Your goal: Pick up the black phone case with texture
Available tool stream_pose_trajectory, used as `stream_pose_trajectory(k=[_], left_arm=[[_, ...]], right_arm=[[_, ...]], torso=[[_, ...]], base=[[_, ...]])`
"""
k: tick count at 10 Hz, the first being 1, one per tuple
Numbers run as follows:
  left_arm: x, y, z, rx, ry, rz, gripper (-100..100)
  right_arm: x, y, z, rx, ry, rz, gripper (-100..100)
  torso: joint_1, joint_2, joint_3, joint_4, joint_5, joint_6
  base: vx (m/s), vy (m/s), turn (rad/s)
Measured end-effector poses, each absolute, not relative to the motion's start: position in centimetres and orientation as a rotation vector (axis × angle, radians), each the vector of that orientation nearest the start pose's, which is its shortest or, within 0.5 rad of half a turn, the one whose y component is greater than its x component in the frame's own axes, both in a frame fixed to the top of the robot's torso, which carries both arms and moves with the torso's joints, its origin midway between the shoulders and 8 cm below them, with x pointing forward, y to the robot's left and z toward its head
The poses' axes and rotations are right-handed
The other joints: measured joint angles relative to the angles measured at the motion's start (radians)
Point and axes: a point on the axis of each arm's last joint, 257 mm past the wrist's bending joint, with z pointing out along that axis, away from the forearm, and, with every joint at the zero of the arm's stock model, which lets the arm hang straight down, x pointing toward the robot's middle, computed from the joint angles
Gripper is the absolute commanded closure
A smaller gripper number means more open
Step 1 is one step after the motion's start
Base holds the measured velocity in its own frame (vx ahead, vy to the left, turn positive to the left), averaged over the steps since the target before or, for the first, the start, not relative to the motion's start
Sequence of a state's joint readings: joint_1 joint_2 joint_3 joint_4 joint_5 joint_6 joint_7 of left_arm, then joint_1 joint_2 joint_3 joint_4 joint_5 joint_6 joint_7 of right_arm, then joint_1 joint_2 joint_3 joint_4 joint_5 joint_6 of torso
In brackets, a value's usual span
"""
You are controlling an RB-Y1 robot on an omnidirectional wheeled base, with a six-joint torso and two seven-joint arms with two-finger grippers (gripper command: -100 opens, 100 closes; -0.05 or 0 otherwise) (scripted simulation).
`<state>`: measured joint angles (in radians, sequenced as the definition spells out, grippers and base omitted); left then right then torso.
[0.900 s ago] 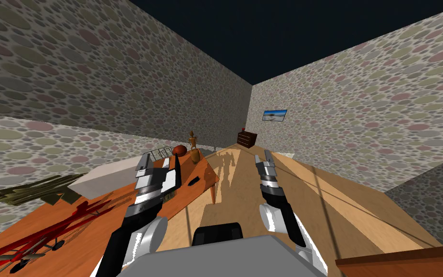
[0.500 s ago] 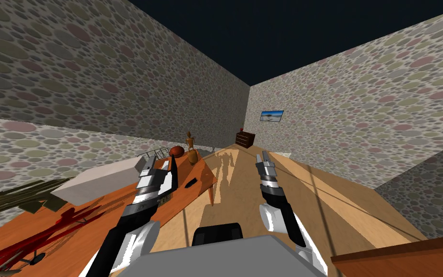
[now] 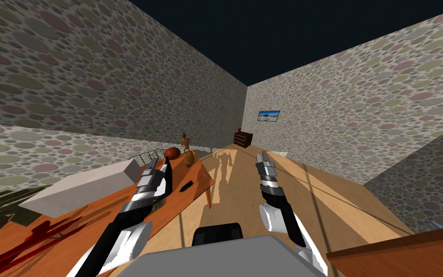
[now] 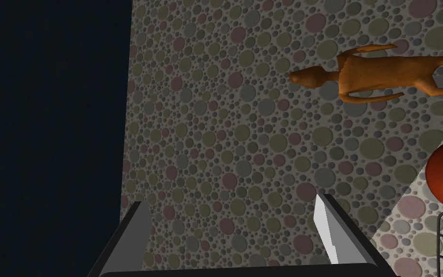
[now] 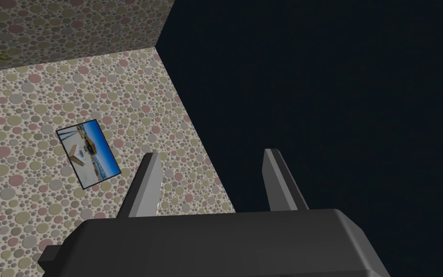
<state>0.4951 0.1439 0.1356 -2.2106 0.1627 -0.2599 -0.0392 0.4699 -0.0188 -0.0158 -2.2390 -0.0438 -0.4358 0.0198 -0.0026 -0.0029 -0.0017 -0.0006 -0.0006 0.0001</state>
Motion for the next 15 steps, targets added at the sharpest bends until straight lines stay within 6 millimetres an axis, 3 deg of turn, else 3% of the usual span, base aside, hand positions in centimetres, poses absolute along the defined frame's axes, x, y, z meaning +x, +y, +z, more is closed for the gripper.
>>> stream_pose_trajectory(k=[5,7,12,15], left_arm=[[38.8,40.6,-10.2,-1.005,0.944,-1.0,-100],[38.9,41.6,-11.2,-1.041,0.967,-0.969,-100],[37.8,48.1,-15.6,-1.197,1.027,-0.815,-100],[37.6,50.7,-18.1,-1.28,1.048,-0.747,-100]], right_arm=[[36.3,-28.9,0.4,0.726,0.657,1.288,0],[36.3,-28.9,0.4,0.726,0.657,1.288,0],[36.3,-28.9,0.4,0.726,0.657,1.288,0],[36.3,-28.9,0.4,0.726,0.657,1.288,0]], torso=[[-0.001,-0.001,-0.001,0.0,0.0,0.0],[0.001,0.002,0.001,0.0,0.0,0.0],[-0.001,-0.001,-0.001,0.0,0.0,0.0],[0.001,0.001,0.0,0.0,0.0,0.0]], base=[[0.057,-0.06,-0.08],[0.026,-0.024,-0.049],[0.058,-0.05,-0.081],[0.031,-0.028,-0.052]])
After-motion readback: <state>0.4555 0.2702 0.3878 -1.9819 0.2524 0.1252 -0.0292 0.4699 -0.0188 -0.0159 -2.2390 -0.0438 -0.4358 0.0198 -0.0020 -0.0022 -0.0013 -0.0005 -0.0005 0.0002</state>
